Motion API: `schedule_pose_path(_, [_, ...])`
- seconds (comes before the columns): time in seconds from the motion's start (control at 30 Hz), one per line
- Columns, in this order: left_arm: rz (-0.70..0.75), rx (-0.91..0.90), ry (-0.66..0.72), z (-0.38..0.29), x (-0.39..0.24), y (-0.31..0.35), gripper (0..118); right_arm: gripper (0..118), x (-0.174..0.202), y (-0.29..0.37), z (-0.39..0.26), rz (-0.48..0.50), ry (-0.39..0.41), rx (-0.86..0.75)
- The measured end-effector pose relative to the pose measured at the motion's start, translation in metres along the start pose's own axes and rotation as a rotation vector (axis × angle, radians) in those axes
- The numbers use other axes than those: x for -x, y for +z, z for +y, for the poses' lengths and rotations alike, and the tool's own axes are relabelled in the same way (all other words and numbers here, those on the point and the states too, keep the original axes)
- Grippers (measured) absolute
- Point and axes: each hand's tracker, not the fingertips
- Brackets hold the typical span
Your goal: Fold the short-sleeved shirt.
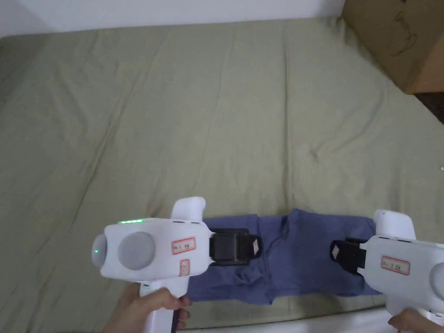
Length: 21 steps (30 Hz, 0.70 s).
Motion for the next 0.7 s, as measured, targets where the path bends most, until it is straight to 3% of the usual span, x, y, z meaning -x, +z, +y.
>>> schedule_pose_path(0.1, [-0.096,-0.105,0.146,0.005,0.021,0.026,102,0,0.006,-0.001,0.004,0.017,-0.005,0.0])
schedule_pose_path(0.13, [-0.095,-0.142,0.195,0.005,0.033,0.032,93,0,0.007,-0.002,0.004,0.02,-0.006,0.001])
schedule_pose_path(0.17, [-0.067,-0.164,0.236,0.004,0.044,0.034,73,0,0.009,-0.003,0.003,0.023,-0.005,0.003])
schedule_pose_path(0.23, [0.081,-0.141,0.236,0.001,0.057,0.029,2,0,0.012,-0.006,0.001,0.031,0.0,0.012])
schedule_pose_path(0.7, [0.031,0.152,0.078,-0.044,0.003,-0.057,2,0,0.005,-0.019,-0.008,0.032,0.008,0.042])
